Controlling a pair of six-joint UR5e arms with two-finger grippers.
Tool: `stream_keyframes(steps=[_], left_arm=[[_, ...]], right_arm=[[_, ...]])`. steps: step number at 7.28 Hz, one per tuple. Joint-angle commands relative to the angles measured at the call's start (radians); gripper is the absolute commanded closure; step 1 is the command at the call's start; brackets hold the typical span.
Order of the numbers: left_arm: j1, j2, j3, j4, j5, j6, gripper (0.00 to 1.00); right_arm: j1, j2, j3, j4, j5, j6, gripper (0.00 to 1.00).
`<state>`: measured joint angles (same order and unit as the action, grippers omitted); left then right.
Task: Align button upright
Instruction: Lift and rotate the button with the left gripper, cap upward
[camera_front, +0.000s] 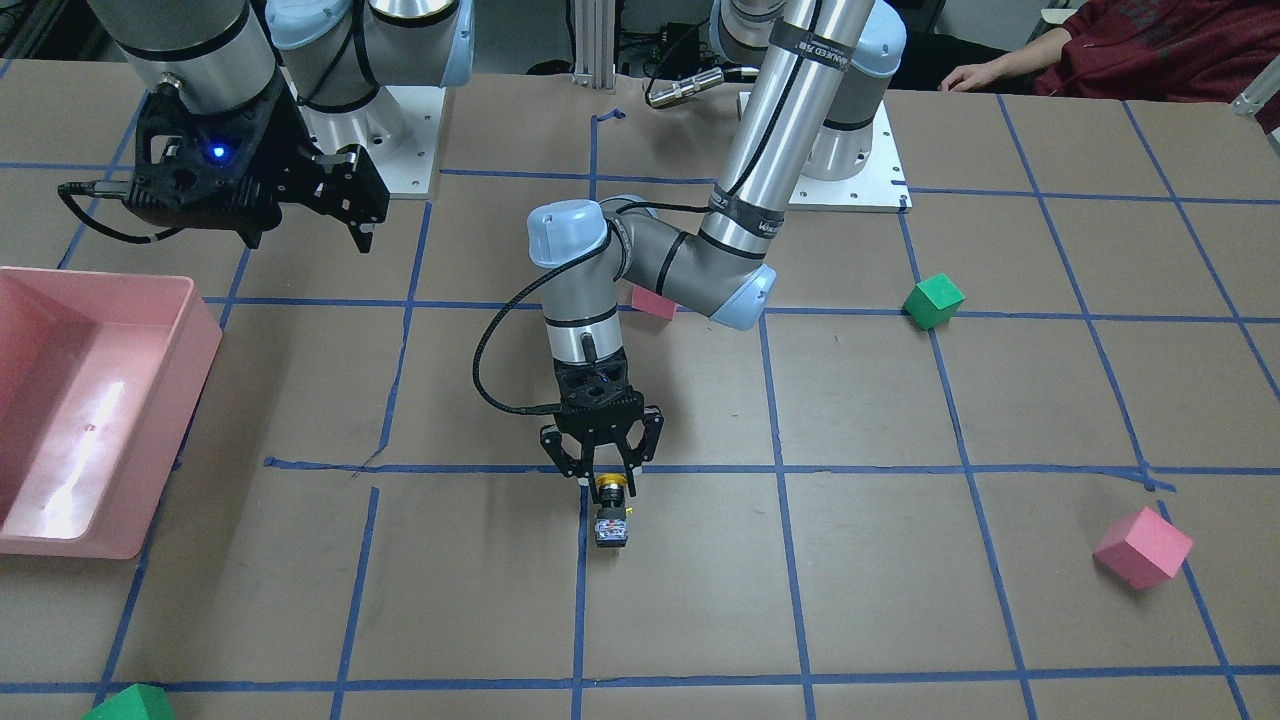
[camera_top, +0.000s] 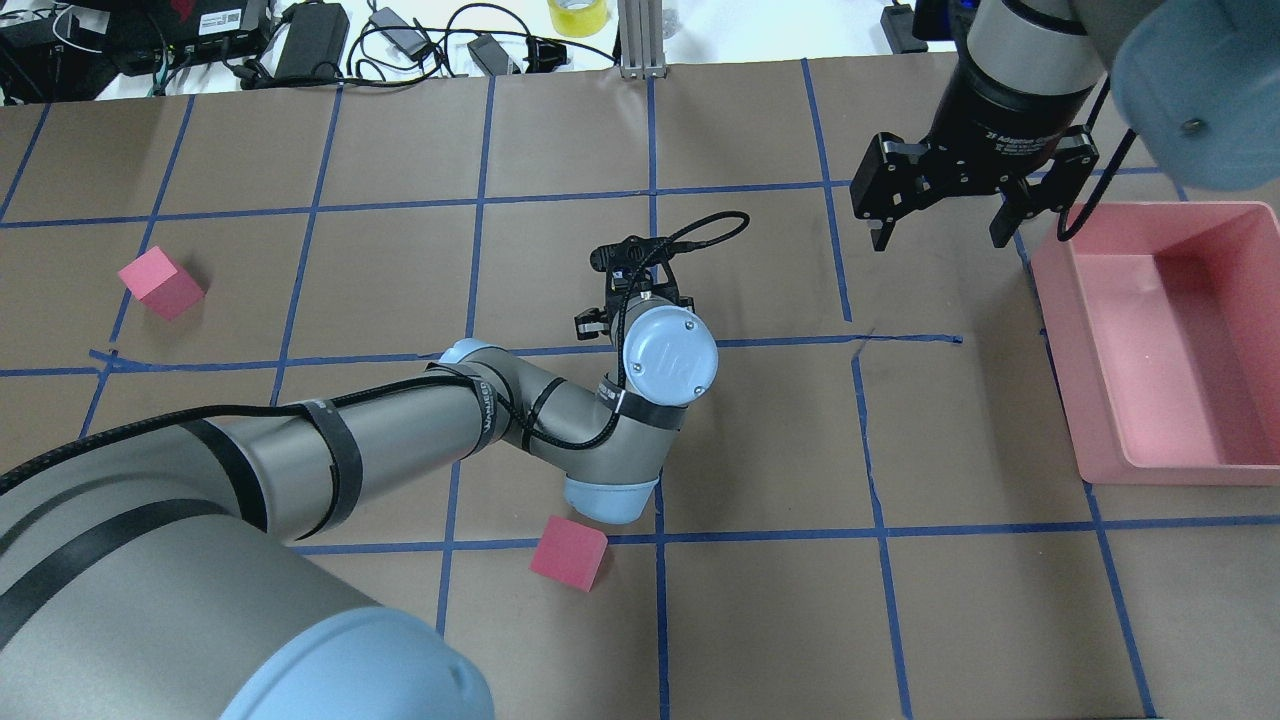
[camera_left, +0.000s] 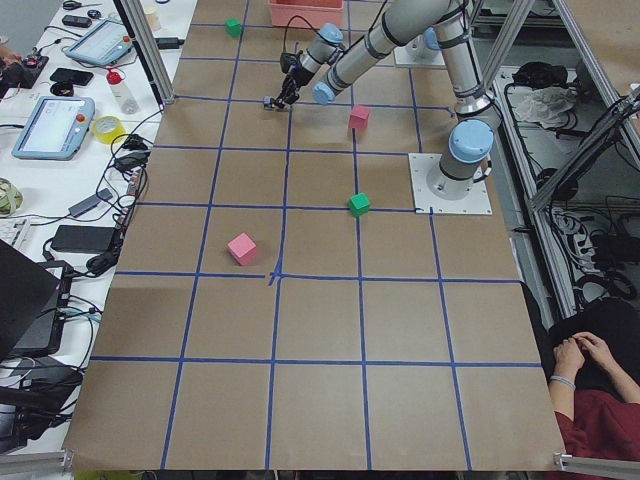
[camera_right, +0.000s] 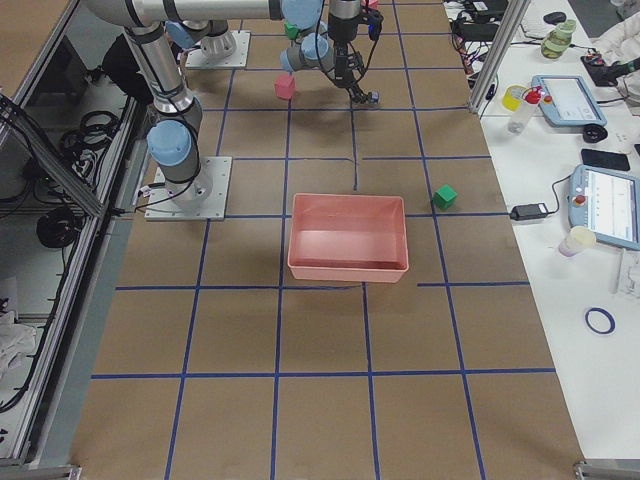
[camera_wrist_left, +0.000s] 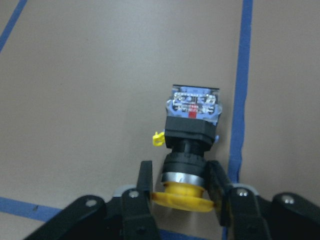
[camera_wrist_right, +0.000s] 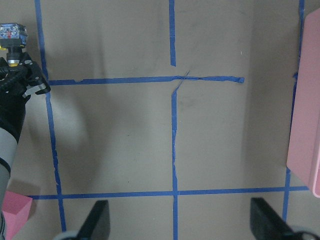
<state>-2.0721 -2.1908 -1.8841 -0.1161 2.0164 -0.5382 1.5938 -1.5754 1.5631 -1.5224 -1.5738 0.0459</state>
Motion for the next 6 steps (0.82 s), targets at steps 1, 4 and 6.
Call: stream_keyframes(steps=[1,4,6], left_arm=[[0.009,0.038,0.058,-0.099,-0.036,0.03,0.88],[0.075,0.146,0.086,-0.47,-0.192,-0.008,0.88],[0.102,0.151,0.207,-0.79,-0.365,-0.15,0.89]], right_arm=[[0.0,0.0,0.0,0.004,0.0,0.002,0.0],[0.0,0.0,0.0,-0.004,0.001,0.0,0.0],[0.0,0.0,-0.001,-0.015,0.002,-0.004,0.0]])
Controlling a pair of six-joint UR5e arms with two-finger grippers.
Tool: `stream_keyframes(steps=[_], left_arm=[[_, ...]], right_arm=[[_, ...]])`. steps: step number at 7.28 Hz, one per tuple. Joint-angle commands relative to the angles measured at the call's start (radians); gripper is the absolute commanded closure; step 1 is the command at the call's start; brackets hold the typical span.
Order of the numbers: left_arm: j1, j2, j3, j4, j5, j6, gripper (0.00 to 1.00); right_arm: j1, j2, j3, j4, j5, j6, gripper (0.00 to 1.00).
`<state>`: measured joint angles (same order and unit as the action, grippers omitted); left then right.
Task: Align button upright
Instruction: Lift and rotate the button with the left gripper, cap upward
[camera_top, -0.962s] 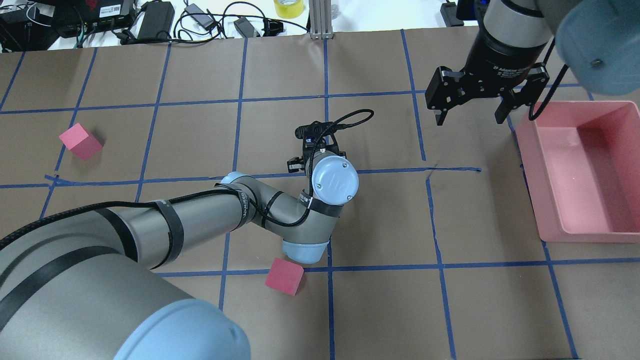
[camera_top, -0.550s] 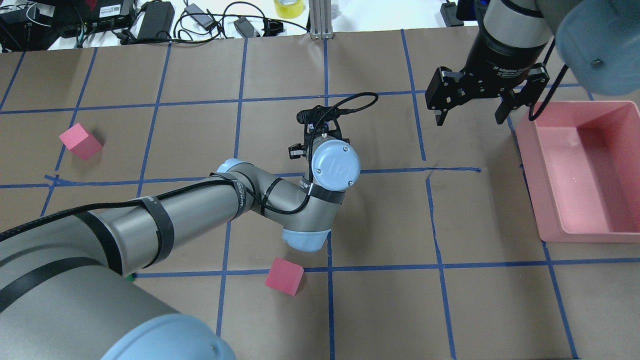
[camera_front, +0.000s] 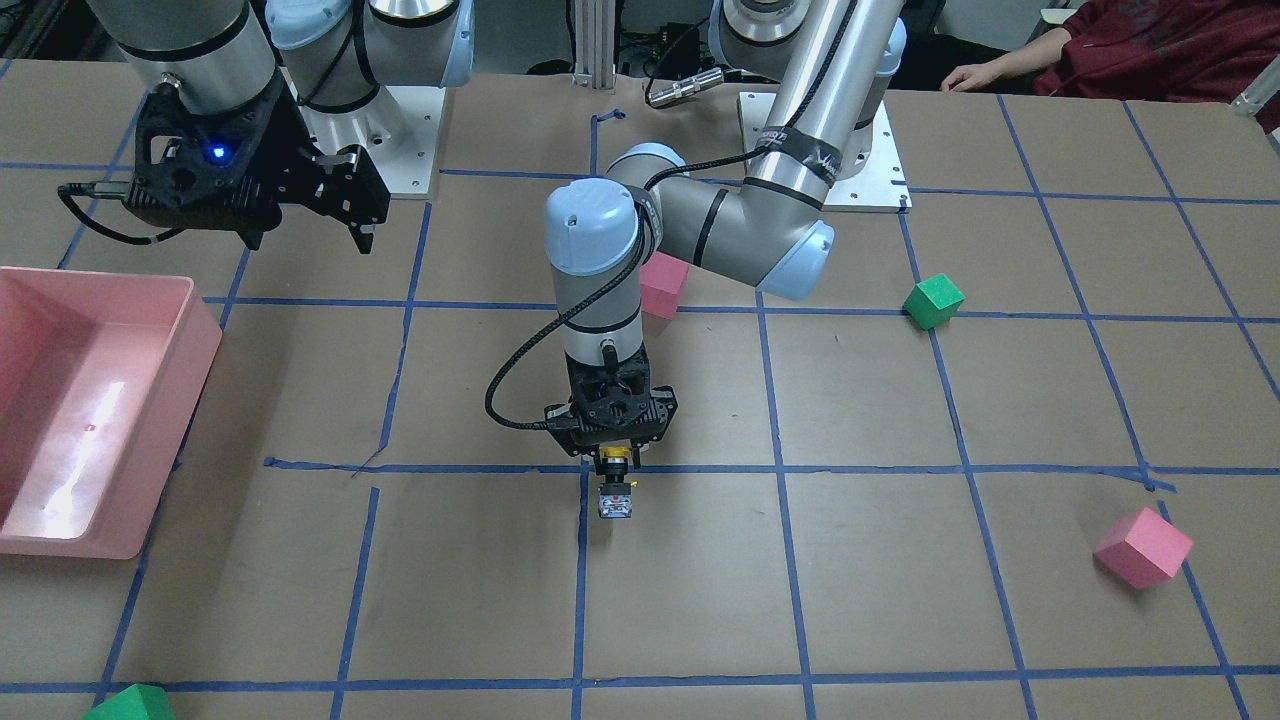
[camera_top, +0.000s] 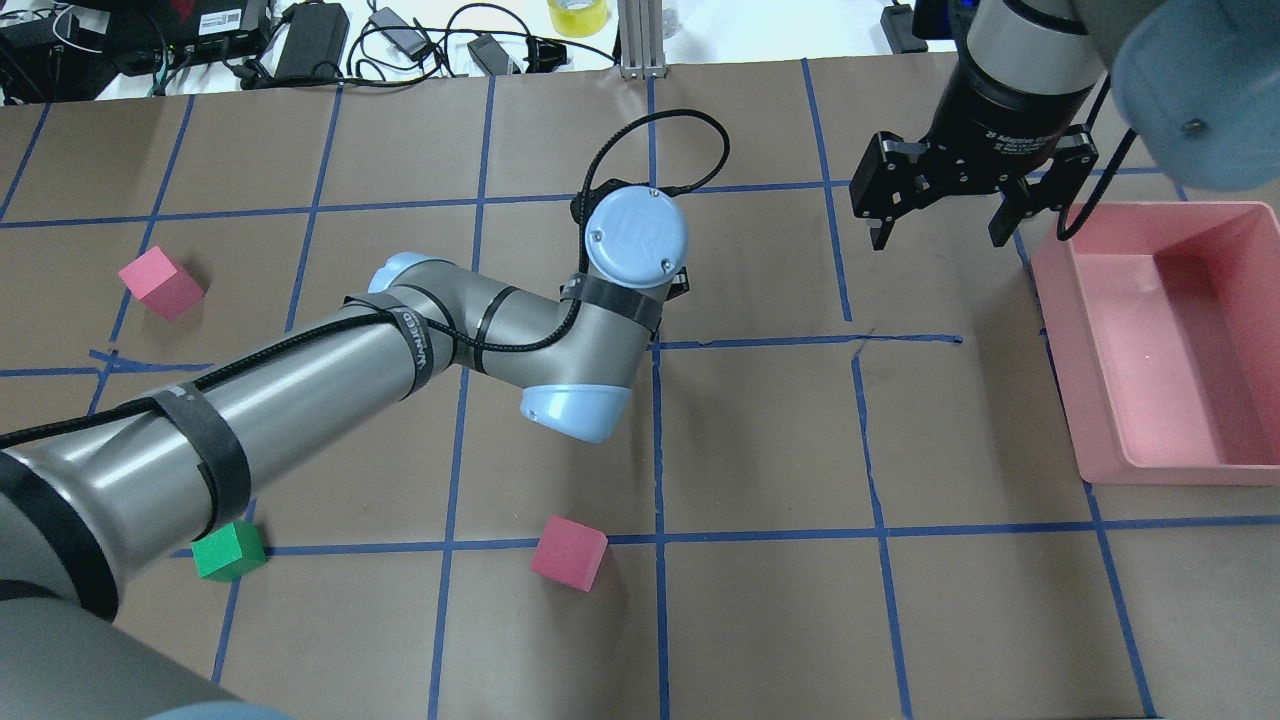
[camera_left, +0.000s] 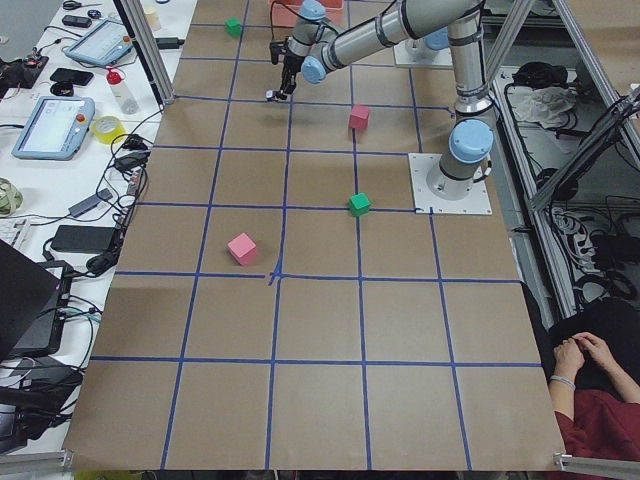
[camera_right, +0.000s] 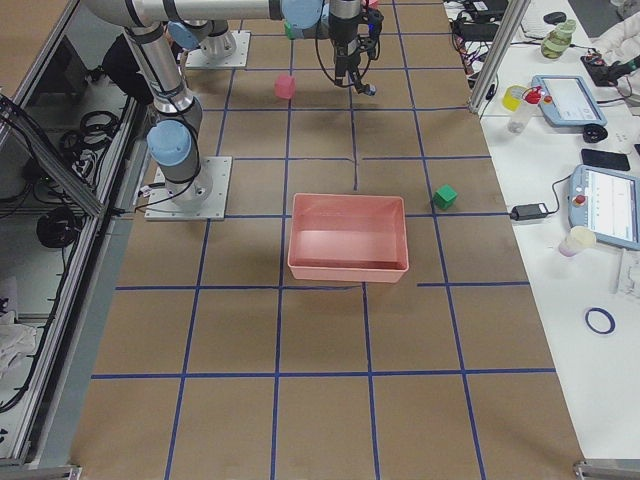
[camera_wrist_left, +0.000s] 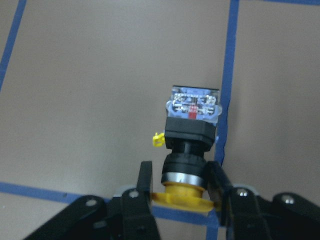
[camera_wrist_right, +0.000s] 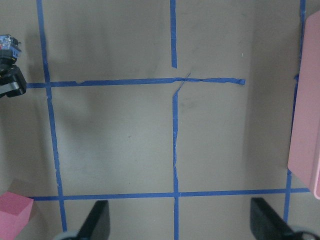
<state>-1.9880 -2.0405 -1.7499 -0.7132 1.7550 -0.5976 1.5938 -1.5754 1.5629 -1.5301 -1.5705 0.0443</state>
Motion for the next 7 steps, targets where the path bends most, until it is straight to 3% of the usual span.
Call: stream_keyframes(steps=[1,2,4,7], left_arm=[[0.041,-0.007,0.143,-0.35,-0.202,-0.146,0.9],[0.095,-0.02,0.176,-0.464,-0.332,-0.142,0.92],[0.162,-0.068,0.187,-0.558,-0.504,-0.11,0.93],[0.167,-0.144,0.309,-0.659,-0.555,-0.114,0.95]], right_arm=[[0.0,0.0,-0.001,-0.008,-0.002,-0.003,0.0],[0.0,0.0,-0.001,-0.025,0.001,-0.004,0.0],[0.0,0.0,-0.001,-0.027,0.006,-0.004,0.0],[0.0,0.002,-0.001,-0.028,0.006,-0.004,0.0]])
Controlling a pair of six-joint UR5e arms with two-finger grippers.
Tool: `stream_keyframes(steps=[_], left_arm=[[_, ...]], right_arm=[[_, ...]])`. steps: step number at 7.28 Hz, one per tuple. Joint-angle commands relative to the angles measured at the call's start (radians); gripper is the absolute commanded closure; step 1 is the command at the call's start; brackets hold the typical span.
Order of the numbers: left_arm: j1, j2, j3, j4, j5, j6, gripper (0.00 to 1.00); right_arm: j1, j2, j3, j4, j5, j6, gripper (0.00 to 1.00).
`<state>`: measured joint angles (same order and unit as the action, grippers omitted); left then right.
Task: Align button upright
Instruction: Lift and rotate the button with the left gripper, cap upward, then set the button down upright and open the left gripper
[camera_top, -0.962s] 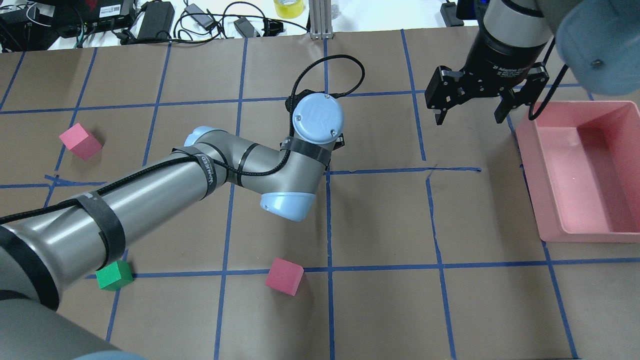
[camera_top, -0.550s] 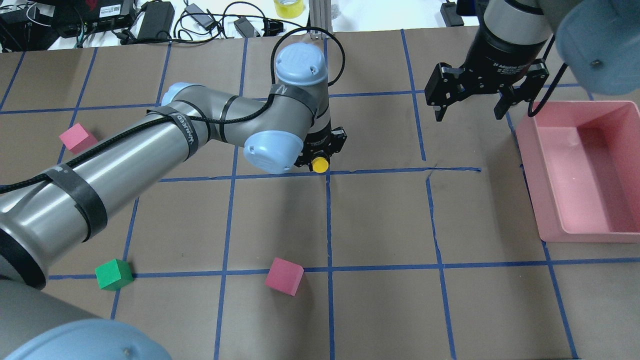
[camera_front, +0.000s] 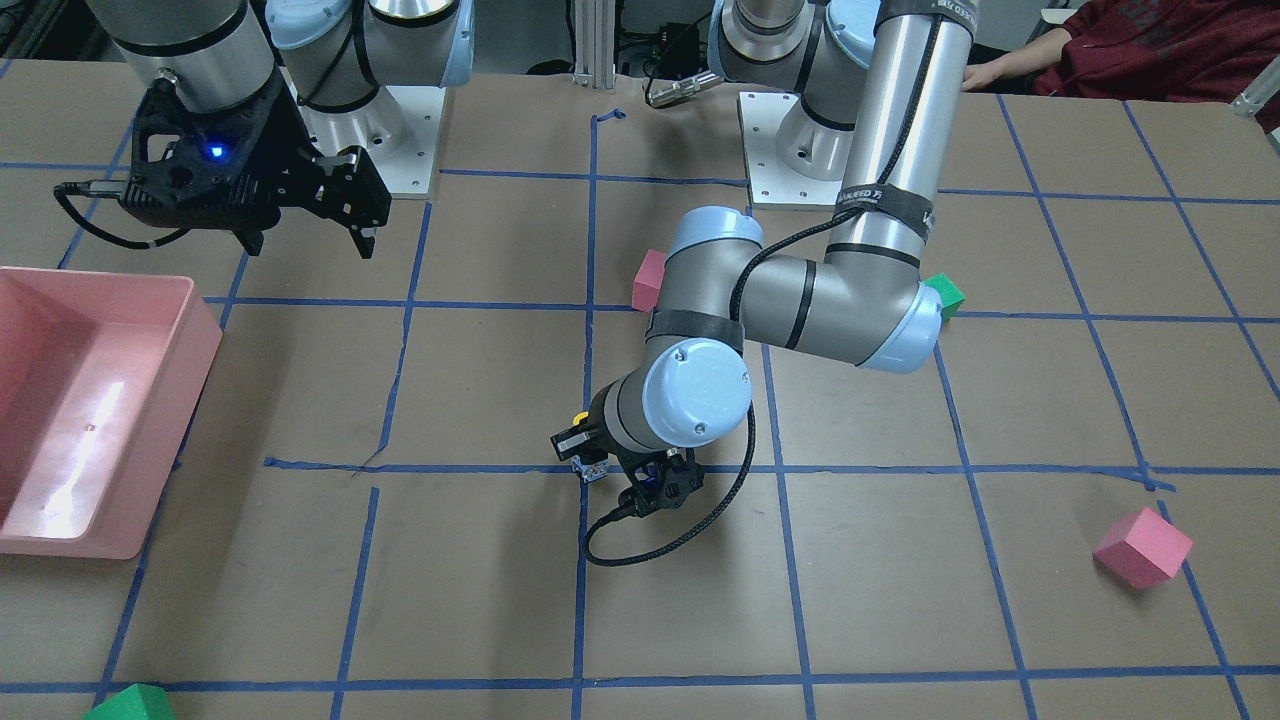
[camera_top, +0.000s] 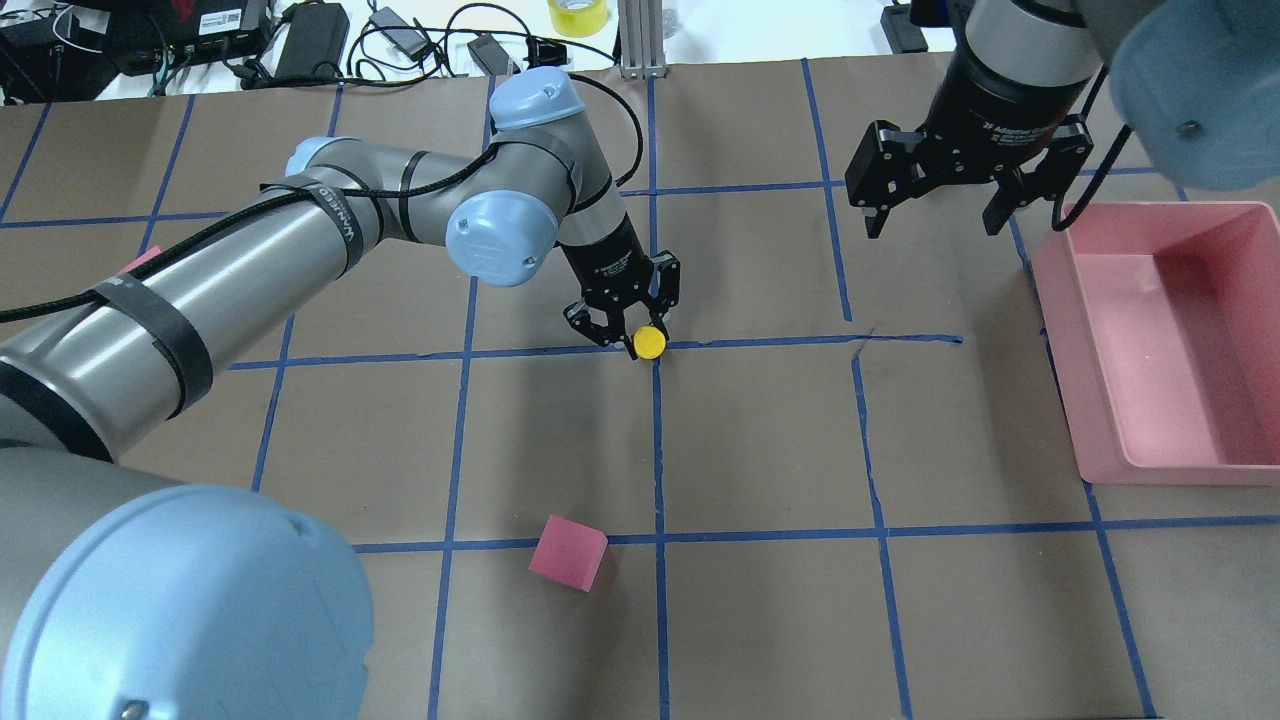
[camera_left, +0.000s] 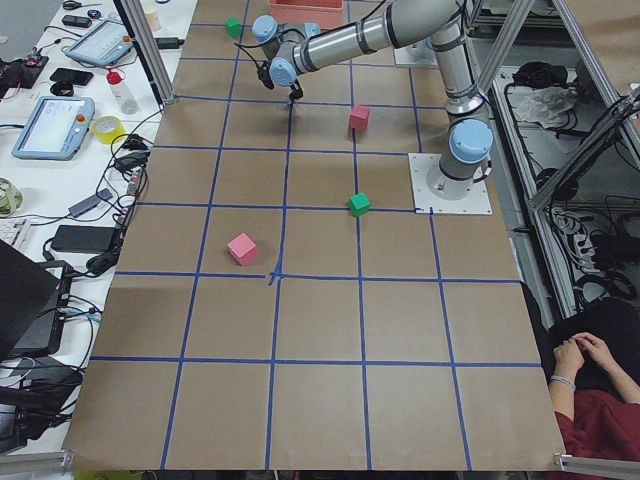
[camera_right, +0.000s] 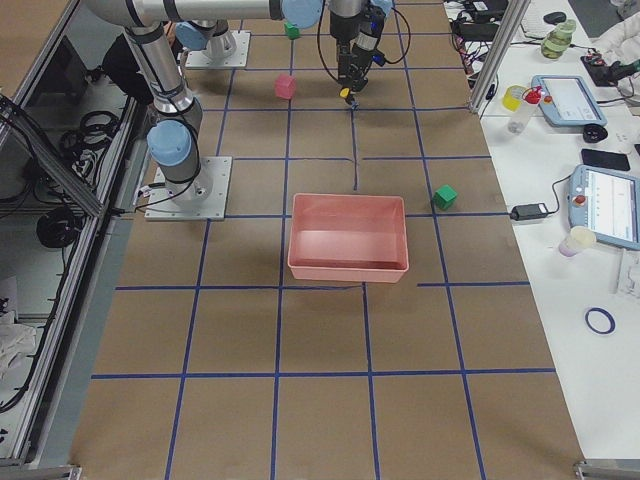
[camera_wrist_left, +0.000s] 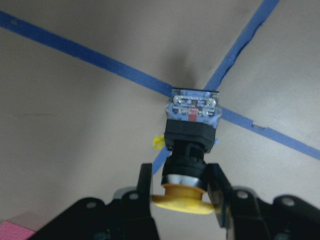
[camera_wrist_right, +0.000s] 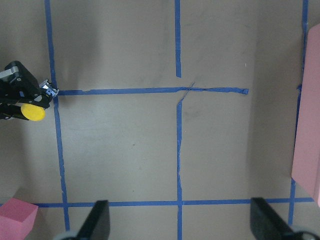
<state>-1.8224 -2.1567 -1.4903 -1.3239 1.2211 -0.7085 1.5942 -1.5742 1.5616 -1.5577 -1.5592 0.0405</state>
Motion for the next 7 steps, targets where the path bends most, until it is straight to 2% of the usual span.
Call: stream_keyframes(steps=[1,2,5,7], left_arm=[[0.002,-0.028,0.047,-0.051,-0.023,-0.003,0.86],[0.002,-0.023,0.045,-0.051,-0.023,0.003,0.01],[0.031,-0.006,0.057,-0.077,-0.025,0.01,0.0],[0.063,0.058,0.059,-0.109,-0.009,0.027,0.0]], right_arm=[[0.003,0.0,0.0,-0.001,0.011,0.001,0.0],[0.001,0.002,-0.002,-0.013,0.01,0.002,0.0],[0.006,0.005,0.003,-0.013,0.005,0.002,0.0],[0.007,0.005,0.005,-0.012,-0.001,0.001,0.0]])
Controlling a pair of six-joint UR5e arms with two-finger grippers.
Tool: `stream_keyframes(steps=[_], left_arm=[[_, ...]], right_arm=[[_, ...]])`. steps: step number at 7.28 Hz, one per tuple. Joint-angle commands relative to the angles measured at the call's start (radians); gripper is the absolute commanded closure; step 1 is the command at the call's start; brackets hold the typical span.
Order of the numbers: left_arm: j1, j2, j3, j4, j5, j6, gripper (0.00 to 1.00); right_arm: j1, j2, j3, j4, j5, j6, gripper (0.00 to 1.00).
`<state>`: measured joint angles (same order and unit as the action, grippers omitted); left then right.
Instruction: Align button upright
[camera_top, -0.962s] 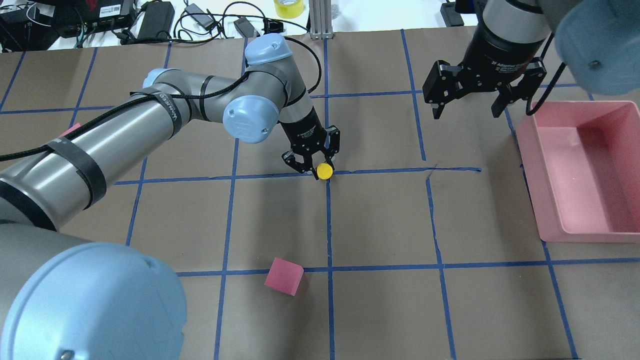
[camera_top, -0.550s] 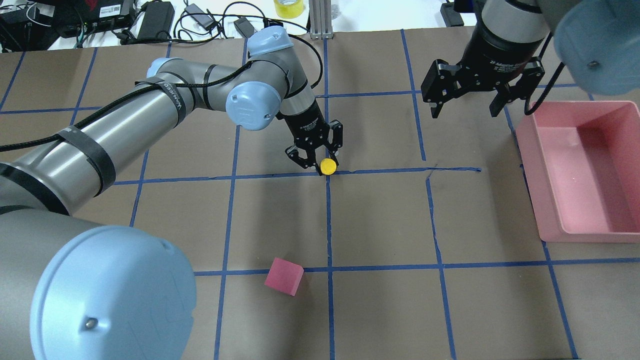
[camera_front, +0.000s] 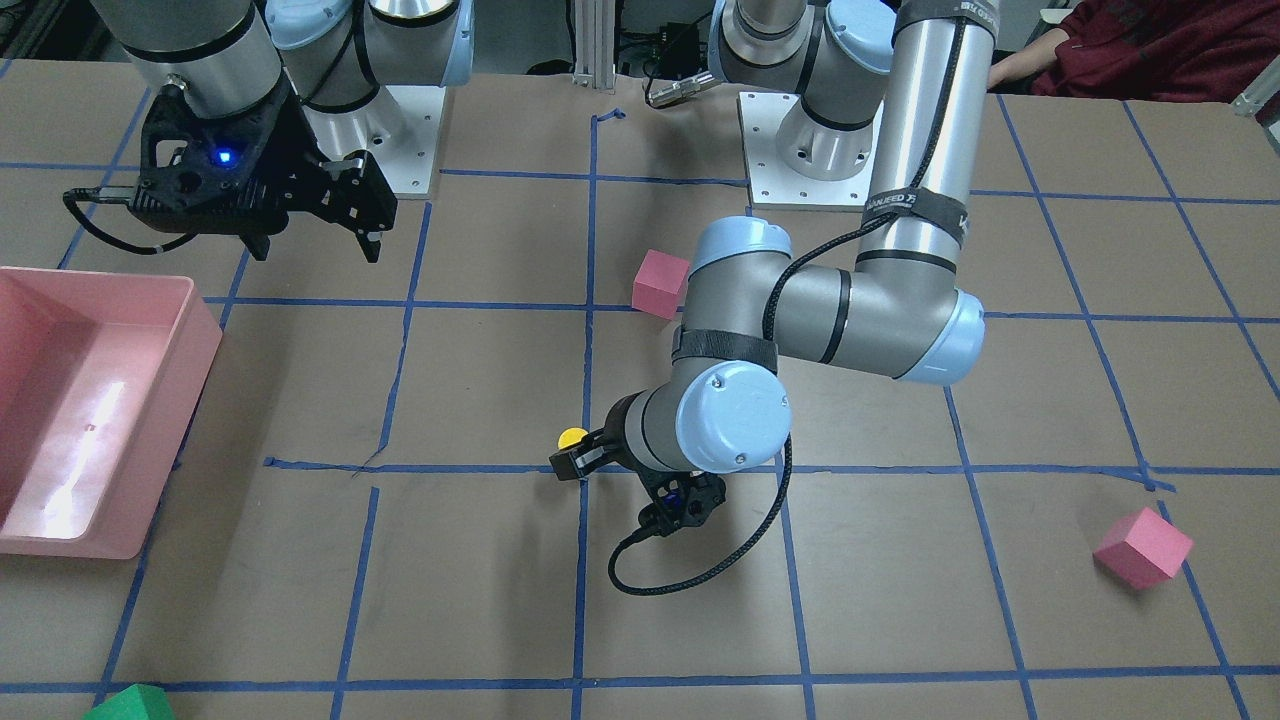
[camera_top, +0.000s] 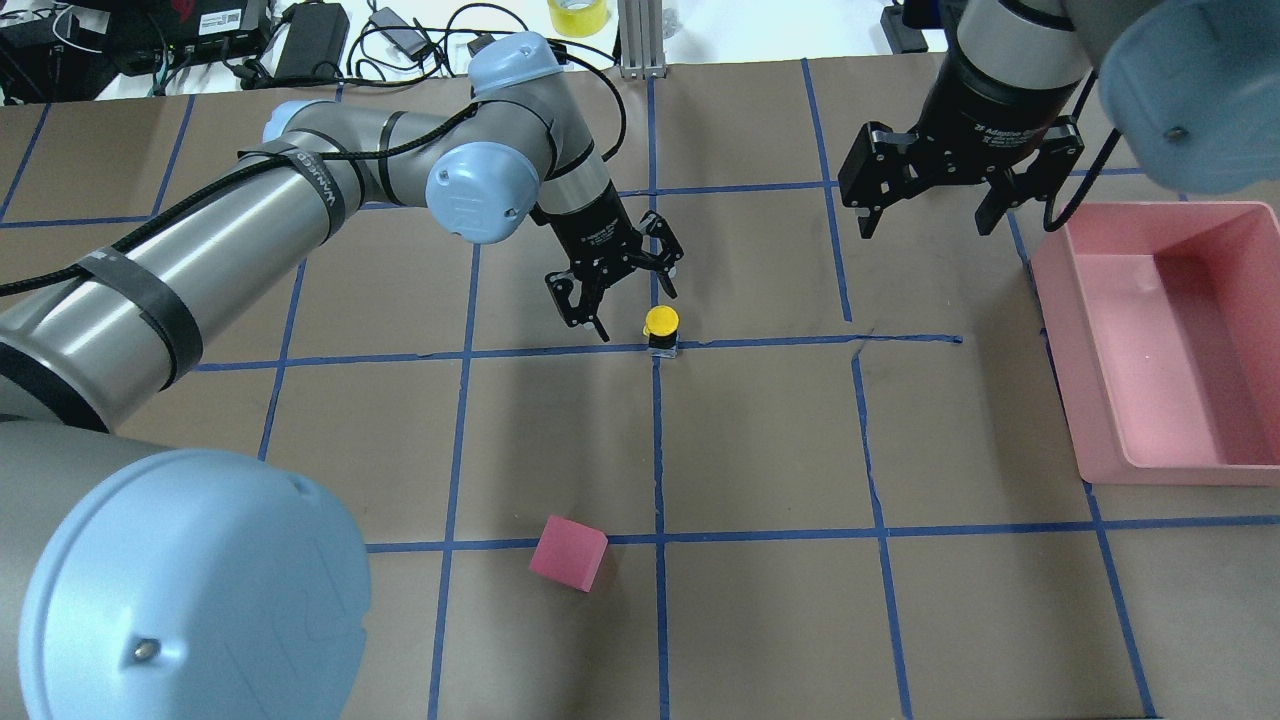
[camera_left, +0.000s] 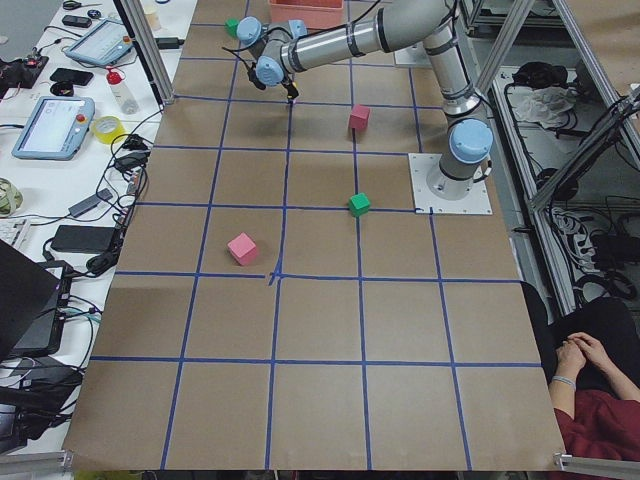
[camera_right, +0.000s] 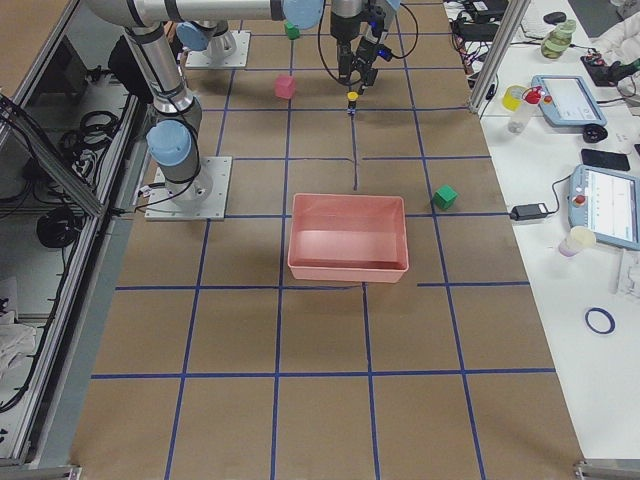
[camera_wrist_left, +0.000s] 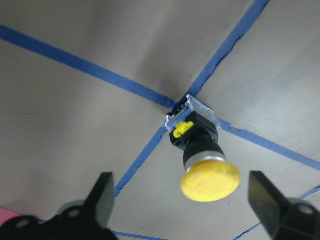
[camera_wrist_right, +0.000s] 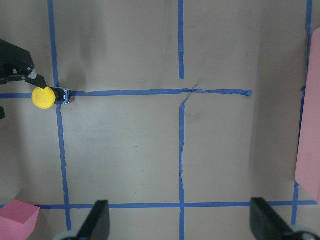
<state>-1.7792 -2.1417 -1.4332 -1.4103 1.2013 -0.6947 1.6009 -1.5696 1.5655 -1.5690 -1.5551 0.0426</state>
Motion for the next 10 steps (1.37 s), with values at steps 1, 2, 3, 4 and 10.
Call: stream_keyframes(steps=[1,2,3,4,10], left_arm=[[0.032,0.11,0.008,-0.086,0.055,0.071,0.0],[0.038,0.185,0.019,-0.183,0.11,0.163,0.0],[0.038,0.275,0.017,-0.244,0.209,0.331,0.0],[0.059,0.354,0.007,-0.286,0.251,0.551,0.0],[0.139,0.565,-0.009,-0.307,0.274,0.581,0.0]], right_arm=[[0.001,0.0,0.001,0.0,0.0,-0.001,0.0],[0.001,0.0,0.001,0.0,0.003,-0.001,0.0],[0.001,0.0,0.001,0.0,0.006,-0.001,0.0],[0.001,0.0,0.001,0.0,0.006,-0.001,0.0],[0.002,0.0,-0.001,0.0,0.003,-0.001,0.0]])
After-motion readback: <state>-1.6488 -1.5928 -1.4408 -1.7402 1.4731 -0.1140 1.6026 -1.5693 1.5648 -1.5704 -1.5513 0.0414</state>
